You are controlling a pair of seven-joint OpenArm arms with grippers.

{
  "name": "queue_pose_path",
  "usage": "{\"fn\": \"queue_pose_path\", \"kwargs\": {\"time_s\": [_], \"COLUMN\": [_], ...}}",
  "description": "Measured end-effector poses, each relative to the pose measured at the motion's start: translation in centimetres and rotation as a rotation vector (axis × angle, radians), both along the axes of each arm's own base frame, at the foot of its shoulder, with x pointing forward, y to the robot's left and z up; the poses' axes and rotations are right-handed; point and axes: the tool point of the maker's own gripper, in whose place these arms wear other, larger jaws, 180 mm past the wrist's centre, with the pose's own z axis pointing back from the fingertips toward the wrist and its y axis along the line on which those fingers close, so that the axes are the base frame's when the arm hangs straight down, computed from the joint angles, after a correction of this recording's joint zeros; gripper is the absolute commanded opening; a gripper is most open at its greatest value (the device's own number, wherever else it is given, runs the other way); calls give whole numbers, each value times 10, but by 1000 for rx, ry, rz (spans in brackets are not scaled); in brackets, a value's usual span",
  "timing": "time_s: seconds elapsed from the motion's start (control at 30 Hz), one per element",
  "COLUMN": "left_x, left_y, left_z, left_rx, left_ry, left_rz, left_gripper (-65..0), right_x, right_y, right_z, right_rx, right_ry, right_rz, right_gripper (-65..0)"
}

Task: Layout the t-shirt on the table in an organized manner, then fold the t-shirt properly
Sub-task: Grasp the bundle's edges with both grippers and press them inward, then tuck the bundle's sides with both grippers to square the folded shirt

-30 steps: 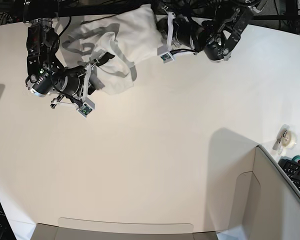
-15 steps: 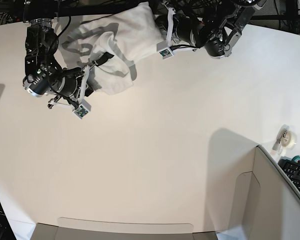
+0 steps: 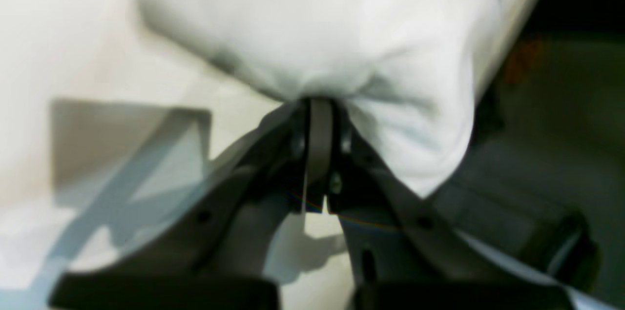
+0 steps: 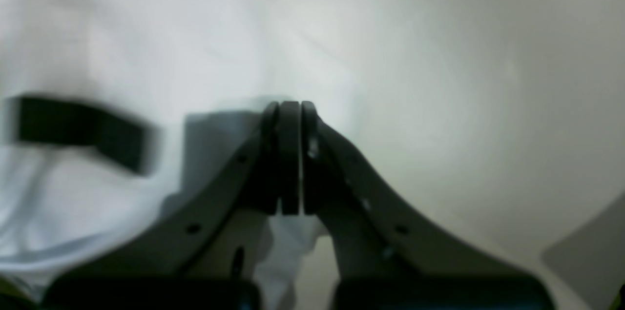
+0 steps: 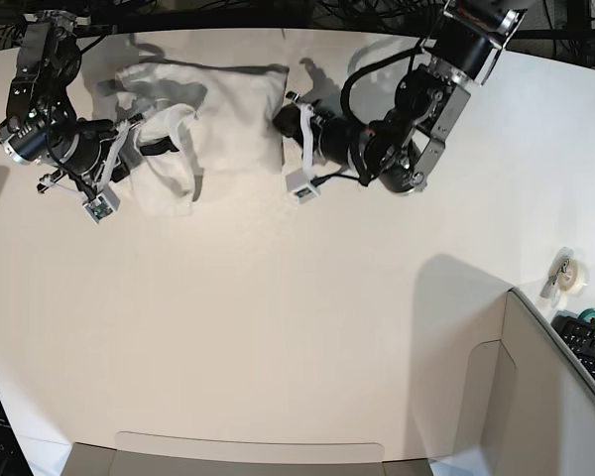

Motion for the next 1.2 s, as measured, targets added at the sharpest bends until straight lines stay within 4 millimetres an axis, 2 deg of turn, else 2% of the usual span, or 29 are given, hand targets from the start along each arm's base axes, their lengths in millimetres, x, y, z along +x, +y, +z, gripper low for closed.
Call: {"fn": "queue_pose_path", "kwargs": {"time_s": [0.2,0.3,0.4,0.5,0.6,0.67,0.73,0.8,0.93,1.03,1.13,1.2], "left_x": [58,85,107,136,147,138,132,119,94,63,27,7], "left_y": [-19,-23,-8,18,40,55,74,92,119,133,145,145], "left_z": [5,11,21,36,50,51,63,75,84,69,40,24], "left_rx": [-47,-79,-139,-188,-226,-195,-194,-165,-95,-26,48,71], "left_ry": [-50,-126,-151,-174,-196,-168,-185,-196,-243,-226,-126,-74], "left_rz": [103,179,306,458,541,544,574,573,571,552,544,529], "left_gripper": [-650,-650,-650,-650,-650,-650,-650,-650,-650,-650,-650,-650], "right_x": [-19,-23,-25,-27,-27,-27,-26,-19,2,11,22,33], "right_y": [0,12,28,49,75,90,96,92,80,54,36,25], "right_z": [-14,-19,-23,-26,-28,-27,-21,-8,12,20,30,40], "right_rx": [0,30,82,126,157,183,192,167,152,121,103,102], "right_ry": [54,63,66,76,83,83,65,16,-61,-94,-130,-171], "right_rz": [-4,-14,-15,3,62,94,110,114,97,19,-26,-61], "right_gripper": [-650,-650,-650,-650,-650,-650,-650,-650,-650,-650,-650,-650]}}
